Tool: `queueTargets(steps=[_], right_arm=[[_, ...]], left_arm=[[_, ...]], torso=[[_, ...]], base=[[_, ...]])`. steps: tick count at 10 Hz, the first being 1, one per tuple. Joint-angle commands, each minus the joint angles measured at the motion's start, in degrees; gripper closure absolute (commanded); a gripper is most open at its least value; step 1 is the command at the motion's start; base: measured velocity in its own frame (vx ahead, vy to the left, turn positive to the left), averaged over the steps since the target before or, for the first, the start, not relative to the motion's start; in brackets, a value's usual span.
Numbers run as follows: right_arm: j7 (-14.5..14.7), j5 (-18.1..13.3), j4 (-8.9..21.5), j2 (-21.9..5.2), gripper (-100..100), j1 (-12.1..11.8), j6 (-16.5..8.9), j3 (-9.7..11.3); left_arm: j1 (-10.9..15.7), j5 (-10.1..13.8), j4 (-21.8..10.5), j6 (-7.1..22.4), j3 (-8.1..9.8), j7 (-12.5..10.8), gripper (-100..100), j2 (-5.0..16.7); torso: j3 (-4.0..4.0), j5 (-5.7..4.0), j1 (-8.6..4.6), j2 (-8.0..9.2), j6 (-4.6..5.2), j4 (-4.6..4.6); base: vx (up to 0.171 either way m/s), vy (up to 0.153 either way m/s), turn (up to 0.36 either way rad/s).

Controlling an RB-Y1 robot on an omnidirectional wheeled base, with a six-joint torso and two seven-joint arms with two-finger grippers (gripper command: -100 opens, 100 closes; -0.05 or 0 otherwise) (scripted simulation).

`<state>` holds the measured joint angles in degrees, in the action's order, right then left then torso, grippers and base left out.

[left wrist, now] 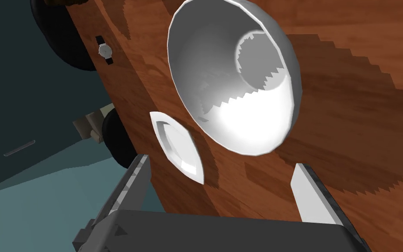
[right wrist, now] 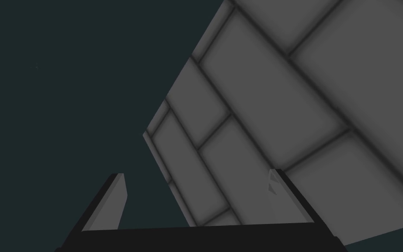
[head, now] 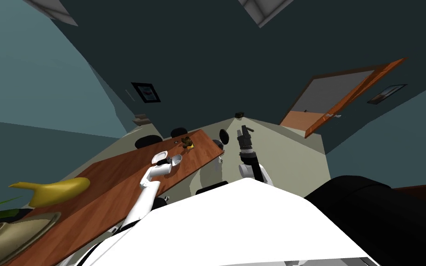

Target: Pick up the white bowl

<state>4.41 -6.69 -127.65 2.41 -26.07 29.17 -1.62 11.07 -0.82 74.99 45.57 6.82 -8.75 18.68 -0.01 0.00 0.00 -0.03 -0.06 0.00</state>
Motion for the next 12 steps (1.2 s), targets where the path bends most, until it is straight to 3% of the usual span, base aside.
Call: queueTargets(steps=[1,7,9,10,11,12], right_arm=[[0.0,0.0,0.0,0.0,0,0.0,0.0,0.0],[0.0,0.0,0.0,0.0,0,-0.01,0.0,-0.01],[0.0,0.0,0.0,0.0,0,-0.01,0.0,-0.01],[0.0,0.0,0.0,0.0,0,-0.01,0.0,-0.01],[0.0,0.0,0.0,0.0,0,-0.01,0.0,0.0],[0.0,0.0,0.0,0.0,0,-0.01,0.0,0.0]], left_arm=[[1.41,0.23,-2.86,2.12,0.33,0.23,-100,0.36],[3.54,1.23,-11.18,8.13,0.9,0.9,-100,0.66],[3.41,1.03,-11.69,7.57,0.79,0.74,-100,0.42],[3.36,1.04,-11.74,7.74,0.79,0.75,0,0.4],[3.22,1.31,-13.3,6.1,1.1,0.95,-100,0.66],[3.12,1.5,-14.35,5.02,1.31,1.08,-100,0.83]], torso=[[0.0,0.0,0.0,0.0,0.0,0.0],[-0.08,0.02,0.08,-0.13,-0.02,-0.03],[-0.08,0.02,0.08,-0.13,-0.04,-0.04],[-0.04,0.01,0.04,-0.06,-0.03,-0.02],[-0.01,0.0,0.02,-0.01,-0.03,0.0],[-0.02,0.0,0.0,-0.04,-0.03,-0.01]], base=[[0.009,-0.001,-0.113],[0.034,0.013,-0.089],[0.028,0.011,-0.024],[0.0,0.0,0.0],[0.021,-0.004,-0.037],[0.037,-0.004,-0.049]])
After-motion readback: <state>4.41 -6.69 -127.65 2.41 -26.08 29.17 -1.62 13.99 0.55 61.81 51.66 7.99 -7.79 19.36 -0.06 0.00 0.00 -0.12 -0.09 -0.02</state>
